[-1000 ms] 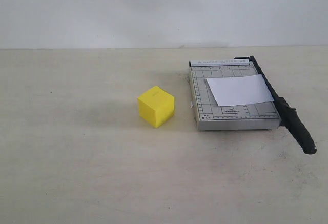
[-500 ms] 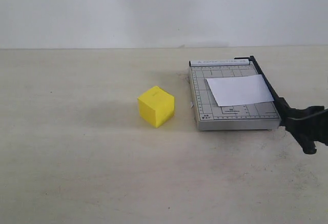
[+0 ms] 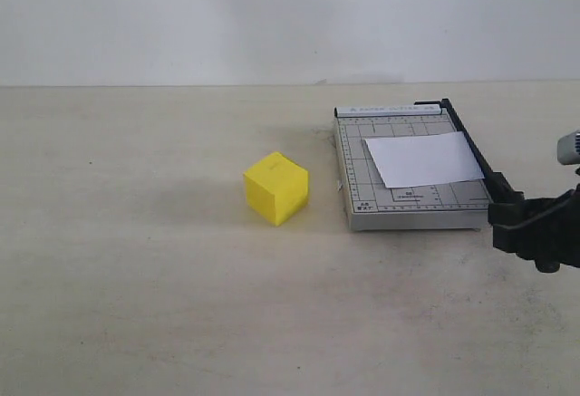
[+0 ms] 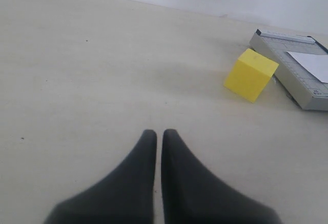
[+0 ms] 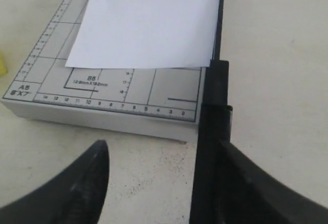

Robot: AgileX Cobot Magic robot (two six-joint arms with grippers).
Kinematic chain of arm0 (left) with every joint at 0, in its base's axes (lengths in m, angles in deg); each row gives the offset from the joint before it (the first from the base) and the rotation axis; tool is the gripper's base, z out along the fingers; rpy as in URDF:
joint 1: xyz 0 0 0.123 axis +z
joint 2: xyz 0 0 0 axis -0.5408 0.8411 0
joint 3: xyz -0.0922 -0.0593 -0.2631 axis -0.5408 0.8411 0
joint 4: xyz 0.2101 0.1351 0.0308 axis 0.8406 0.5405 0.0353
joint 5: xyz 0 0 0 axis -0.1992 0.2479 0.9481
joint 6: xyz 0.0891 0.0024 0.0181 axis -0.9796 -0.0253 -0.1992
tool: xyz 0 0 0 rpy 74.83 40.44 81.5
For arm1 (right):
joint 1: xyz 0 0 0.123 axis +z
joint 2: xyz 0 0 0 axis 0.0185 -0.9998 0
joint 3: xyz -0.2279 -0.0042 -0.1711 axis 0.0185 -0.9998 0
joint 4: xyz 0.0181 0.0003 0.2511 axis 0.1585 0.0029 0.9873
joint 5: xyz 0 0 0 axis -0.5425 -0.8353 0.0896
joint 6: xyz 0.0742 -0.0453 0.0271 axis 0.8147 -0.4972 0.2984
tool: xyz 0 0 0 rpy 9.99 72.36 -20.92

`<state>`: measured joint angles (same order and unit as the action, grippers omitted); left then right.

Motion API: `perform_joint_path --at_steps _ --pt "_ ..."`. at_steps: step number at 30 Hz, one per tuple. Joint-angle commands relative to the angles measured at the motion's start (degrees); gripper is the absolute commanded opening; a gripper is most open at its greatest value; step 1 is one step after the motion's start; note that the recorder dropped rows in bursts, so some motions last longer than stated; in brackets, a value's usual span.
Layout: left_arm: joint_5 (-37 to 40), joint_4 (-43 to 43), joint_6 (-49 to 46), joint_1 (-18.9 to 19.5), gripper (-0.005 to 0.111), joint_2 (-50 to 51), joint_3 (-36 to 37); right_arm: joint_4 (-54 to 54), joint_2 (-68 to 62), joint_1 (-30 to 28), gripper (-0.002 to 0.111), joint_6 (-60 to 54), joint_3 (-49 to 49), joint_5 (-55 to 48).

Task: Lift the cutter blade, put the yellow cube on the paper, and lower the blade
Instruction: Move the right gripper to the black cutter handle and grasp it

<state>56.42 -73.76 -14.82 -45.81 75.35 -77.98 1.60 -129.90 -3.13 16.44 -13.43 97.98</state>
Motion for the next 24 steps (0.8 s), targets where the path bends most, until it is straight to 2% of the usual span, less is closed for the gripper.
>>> perform_joint_path --at_steps 1,4,6,8,13,16,19,24 --pt "-0.39 0.15 0.35 -0.17 0.004 -0.18 -0.17 -0.98 2.0 -0.19 0.058 -15.52 0.34 7.21" --pt "-0.39 0.15 0.35 -0.17 0.004 -0.18 -0.17 -0.98 3.43 -0.19 0.058 -37.4 0.5 9.48" --pt "-0.39 0.15 0.35 -0.17 0.004 -0.18 -0.17 2.33 3.52 -0.19 0.058 -43.94 0.91 7.19" --pt "-0.39 0.15 0.35 -0.17 0.004 -0.18 -0.17 11.03 3.52 -0.19 0.058 -42.67 0.99 5.18" --pt "-0.39 0.15 0.35 -0.17 0.004 -0.18 -0.17 43.14 3.52 -0.19 0.058 -30.59 0.99 8.42" --pt "-0.39 0.15 0.35 -0.17 0.004 -0.18 -0.17 53.21 3.14 -0.29 0.058 -31.51 0.99 5.04" --pt "-0.39 0.15 0.35 -0.17 0.004 -0.18 -0.17 49.84 2.16 -0.19 0.058 -30.22 1.19 -1.7" --pt "-0.39 0.15 0.35 -0.17 0.004 -0.18 -0.17 30.61 2.81 -0.06 0.058 -16.74 4.56 -13.17"
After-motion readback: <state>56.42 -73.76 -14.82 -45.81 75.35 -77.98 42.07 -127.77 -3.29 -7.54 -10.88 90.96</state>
